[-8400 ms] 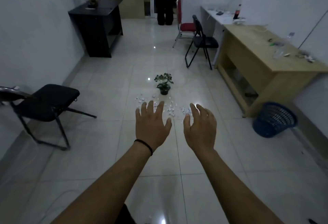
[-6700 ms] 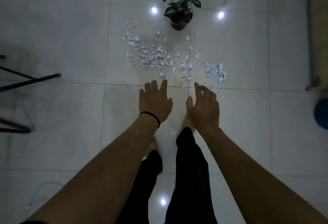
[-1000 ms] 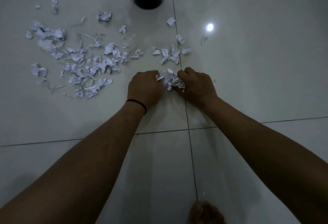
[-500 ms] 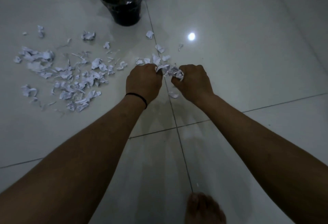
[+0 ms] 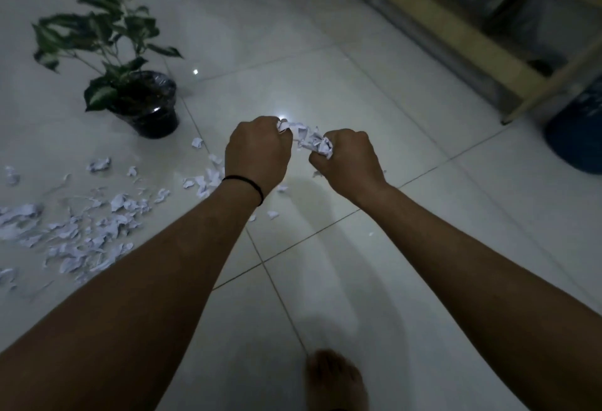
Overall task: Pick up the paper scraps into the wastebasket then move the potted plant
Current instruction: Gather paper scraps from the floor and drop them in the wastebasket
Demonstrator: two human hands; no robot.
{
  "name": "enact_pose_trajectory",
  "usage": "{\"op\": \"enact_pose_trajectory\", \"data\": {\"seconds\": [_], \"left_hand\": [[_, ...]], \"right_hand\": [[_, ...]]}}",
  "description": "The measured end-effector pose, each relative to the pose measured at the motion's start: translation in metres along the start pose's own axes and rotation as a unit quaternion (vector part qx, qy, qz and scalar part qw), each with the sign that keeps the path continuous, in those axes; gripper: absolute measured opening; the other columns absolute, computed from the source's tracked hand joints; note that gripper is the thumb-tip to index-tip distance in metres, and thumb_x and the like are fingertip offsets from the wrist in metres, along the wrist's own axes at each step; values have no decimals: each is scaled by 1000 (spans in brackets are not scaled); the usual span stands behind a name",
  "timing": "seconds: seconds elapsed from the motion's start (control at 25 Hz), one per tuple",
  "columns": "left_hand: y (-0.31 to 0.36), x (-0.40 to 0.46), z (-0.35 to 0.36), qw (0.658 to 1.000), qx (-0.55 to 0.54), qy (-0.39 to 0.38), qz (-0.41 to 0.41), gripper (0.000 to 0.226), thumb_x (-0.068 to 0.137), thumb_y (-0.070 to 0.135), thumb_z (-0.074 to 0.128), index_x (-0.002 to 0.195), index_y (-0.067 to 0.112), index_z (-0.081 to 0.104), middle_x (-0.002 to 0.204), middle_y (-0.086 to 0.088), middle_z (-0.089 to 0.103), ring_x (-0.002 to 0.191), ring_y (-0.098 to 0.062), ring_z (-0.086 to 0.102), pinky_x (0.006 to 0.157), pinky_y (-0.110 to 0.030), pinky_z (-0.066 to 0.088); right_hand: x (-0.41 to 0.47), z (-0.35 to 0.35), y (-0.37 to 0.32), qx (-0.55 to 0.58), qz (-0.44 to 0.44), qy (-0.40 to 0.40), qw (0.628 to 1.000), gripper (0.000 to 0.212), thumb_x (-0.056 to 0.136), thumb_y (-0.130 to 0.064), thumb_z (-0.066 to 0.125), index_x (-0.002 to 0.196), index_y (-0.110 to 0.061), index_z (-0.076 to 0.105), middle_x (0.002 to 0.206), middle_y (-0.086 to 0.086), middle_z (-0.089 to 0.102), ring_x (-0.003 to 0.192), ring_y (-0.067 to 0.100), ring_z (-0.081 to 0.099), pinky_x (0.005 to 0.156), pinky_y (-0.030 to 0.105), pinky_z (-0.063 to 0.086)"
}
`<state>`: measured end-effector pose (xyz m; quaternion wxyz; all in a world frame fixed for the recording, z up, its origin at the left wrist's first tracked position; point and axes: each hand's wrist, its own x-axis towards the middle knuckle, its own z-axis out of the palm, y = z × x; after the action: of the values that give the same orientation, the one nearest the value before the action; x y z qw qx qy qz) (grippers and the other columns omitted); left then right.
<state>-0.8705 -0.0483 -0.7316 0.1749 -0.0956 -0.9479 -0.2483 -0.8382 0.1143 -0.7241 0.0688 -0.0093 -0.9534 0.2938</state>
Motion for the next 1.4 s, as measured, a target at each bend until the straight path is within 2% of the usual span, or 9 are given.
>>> {"op": "enact_pose_trajectory", "data": {"seconds": [0.12,0.24,0.4,0.56,0.8,1.0,1.2,1.32,1.4], "left_hand": [[58,11,-20,999,-36,3,25,34,97,27,44,65,18,46,65,-10,55,60,-23,38,60,-30,26],[118,17,-42,995,-79,-13,53,36,97,27,45,62,19,41,61,-4,44,59,-25,40,57,-29,25],[196,18,-74,986,-112,-32,123,34,99,29,44,66,18,44,66,-1,44,62,-23,40,59,-30,28],[247,23,-71,979,-115,-25,165,37,99,33,41,66,19,44,66,-2,46,61,-24,41,58,-30,28],[380,41,-2,967,-132,-63,207,33,98,34,44,69,18,49,70,-6,53,66,-25,49,59,-30,34],[489,51,64,952,-171,-96,234,40,98,39,45,67,16,51,66,-4,51,62,-22,47,54,-27,29],[572,86,131,951,-165,-109,238,43,99,40,48,75,7,63,72,-9,63,66,-26,57,57,-30,39],[615,119,179,948,-142,-105,264,40,100,38,47,68,13,54,65,-3,53,59,-20,48,57,-29,32],[636,142,205,947,-143,-109,268,40,98,34,49,65,12,53,59,-1,48,55,-19,45,55,-28,29]], "right_hand": [[-16,-66,2,-26,23,34,999,23,80,-19,68,62,-12,56,60,3,56,58,23,52,55,29,32],[-33,-132,-1,-60,51,84,993,20,79,-20,67,64,-8,59,63,8,61,57,25,55,52,31,37],[-57,-220,0,-96,52,130,985,32,81,-20,67,55,-17,50,59,2,53,55,21,52,52,33,38],[-66,-277,18,-123,44,130,983,41,86,-20,67,55,-26,40,60,-1,51,58,18,51,51,29,32],[-70,-352,122,-117,104,190,969,42,89,-21,66,55,-22,41,64,4,51,62,23,53,56,33,35],[-72,-404,223,-84,172,241,952,39,89,-22,65,55,-20,47,58,-1,50,54,13,48,49,28,28],[-35,-447,325,-58,206,273,938,38,91,-19,62,55,-18,49,58,0,53,58,18,54,52,29,34],[6,-475,392,-60,224,280,932,42,92,-15,60,53,-19,44,56,-2,48,53,13,46,53,28,32],[32,-491,429,-55,232,286,928,41,92,-15,61,55,-17,43,57,-2,47,51,8,43,48,28,28]]}}
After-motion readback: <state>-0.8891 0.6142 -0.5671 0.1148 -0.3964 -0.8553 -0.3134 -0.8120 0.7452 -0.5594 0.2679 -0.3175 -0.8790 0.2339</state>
